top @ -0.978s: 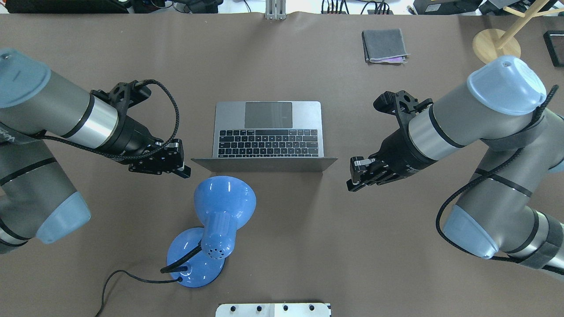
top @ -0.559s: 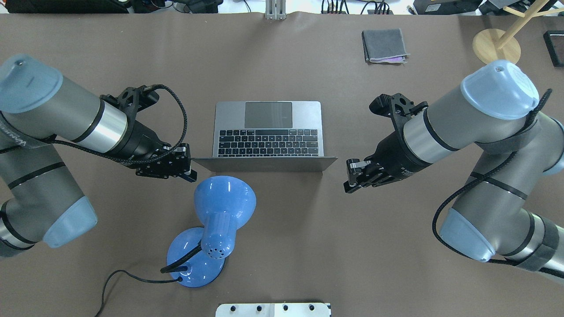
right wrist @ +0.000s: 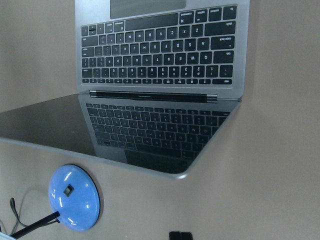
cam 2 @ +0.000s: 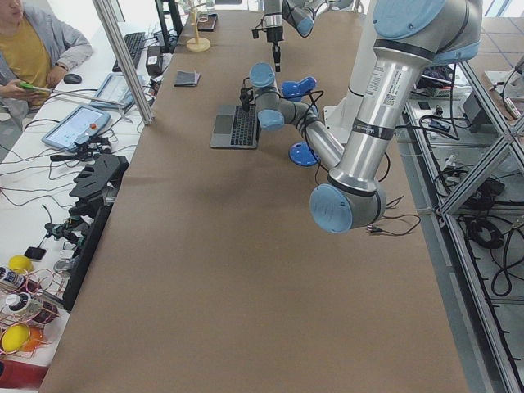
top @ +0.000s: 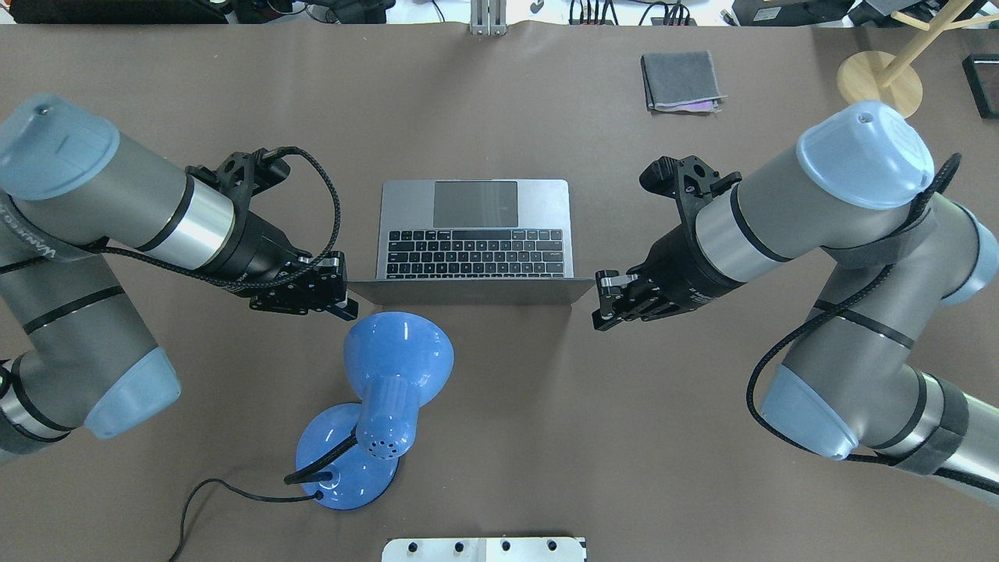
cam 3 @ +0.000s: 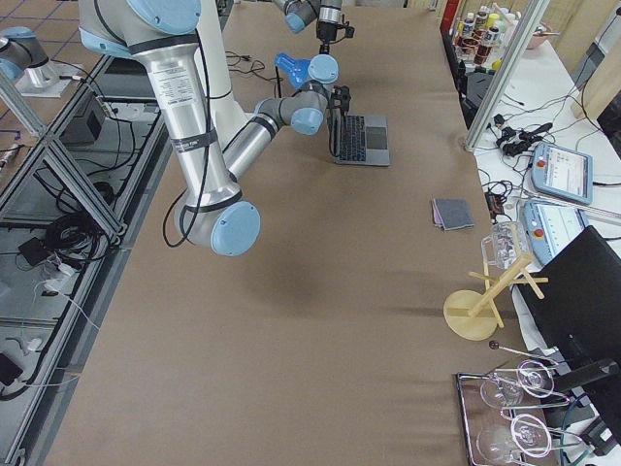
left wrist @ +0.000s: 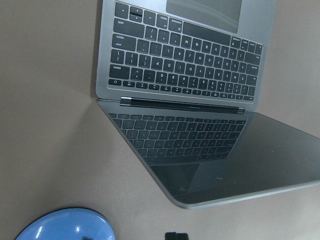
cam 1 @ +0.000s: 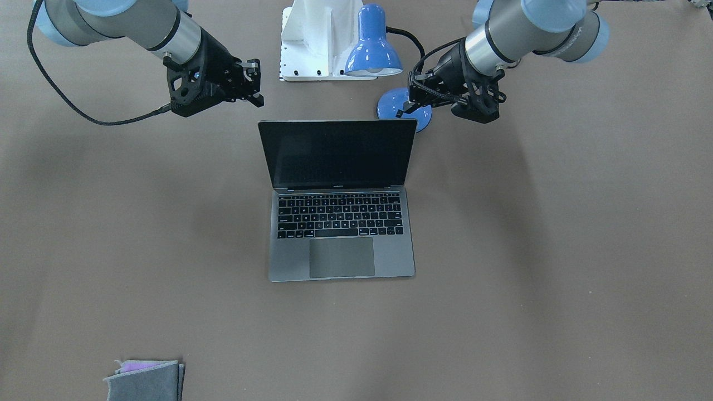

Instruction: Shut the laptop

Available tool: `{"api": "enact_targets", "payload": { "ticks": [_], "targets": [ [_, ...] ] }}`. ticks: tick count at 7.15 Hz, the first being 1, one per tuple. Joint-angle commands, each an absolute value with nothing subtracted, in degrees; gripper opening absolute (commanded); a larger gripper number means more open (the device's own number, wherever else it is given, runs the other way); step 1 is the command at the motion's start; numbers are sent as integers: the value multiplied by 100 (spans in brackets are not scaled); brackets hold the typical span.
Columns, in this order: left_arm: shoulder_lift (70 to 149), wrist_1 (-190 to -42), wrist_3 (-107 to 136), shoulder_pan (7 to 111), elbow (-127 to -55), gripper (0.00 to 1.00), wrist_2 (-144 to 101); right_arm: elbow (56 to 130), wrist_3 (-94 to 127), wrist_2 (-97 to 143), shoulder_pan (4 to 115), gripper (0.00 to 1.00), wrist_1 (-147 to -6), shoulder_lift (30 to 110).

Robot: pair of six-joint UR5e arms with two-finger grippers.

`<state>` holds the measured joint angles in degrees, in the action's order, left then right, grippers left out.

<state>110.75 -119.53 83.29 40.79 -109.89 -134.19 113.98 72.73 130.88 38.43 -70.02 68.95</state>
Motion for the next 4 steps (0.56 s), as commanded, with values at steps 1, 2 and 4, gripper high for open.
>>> {"api": "enact_targets", "payload": {
  "ticks": [1,2,4],
  "targets": [
    [11127,-11953,8297,4078,-10978,0,-13254,11277,7269,12719,3850,0,-7005,6724],
    [11118,-11953,8297,4087,-10951,0,-13115,11268,7277,12596,3867,0,-7005,6689],
    [11162,-11962,8288,4087,-10907,0,-12895,10979,7286,12498,4033,0,-7005,6461]
  ]
}}
